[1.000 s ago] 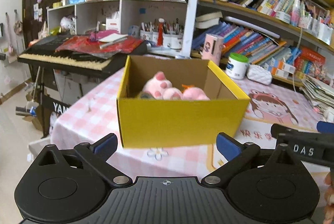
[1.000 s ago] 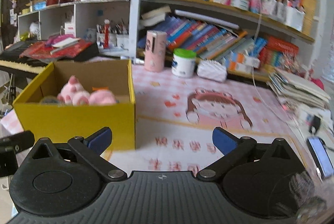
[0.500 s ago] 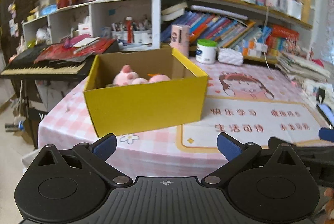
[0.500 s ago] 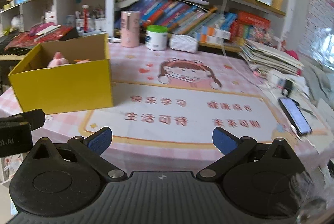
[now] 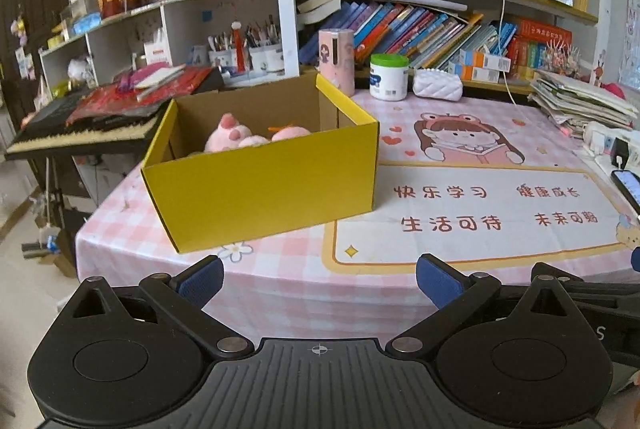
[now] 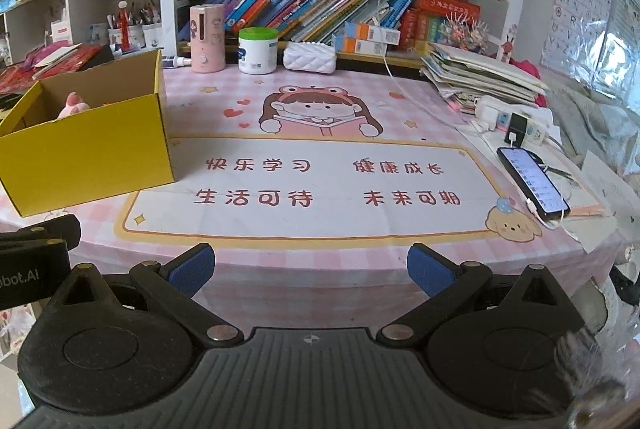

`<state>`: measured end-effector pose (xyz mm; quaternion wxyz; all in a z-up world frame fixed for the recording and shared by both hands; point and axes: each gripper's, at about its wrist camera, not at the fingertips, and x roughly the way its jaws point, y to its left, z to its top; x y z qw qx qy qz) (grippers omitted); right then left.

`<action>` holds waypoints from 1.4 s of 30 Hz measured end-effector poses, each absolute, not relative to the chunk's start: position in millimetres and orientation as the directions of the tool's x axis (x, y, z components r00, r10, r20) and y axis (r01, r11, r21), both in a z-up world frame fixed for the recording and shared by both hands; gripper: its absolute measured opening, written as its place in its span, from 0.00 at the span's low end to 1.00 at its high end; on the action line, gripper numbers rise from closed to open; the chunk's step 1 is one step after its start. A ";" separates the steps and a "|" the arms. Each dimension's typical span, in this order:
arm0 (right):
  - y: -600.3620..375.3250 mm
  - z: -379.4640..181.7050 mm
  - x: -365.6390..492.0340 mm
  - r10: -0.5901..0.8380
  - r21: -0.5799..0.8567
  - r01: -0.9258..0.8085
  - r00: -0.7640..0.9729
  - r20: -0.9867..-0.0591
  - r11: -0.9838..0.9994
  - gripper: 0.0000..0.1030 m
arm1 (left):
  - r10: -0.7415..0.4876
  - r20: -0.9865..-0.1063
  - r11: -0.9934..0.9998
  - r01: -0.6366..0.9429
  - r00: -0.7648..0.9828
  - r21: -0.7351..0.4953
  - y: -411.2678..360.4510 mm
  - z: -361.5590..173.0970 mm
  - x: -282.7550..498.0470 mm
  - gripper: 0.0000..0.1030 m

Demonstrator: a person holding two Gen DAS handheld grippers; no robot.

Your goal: Organize objects

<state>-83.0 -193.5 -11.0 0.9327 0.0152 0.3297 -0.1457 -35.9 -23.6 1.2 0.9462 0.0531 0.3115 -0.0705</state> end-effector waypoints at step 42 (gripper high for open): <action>-191.3 -8.2 -86.6 -0.296 -0.075 0.321 0.727 -0.619 0.944 1.00 | 0.004 -0.582 0.988 0.087 0.813 0.129 -30.6 2.5 -46.0 1.00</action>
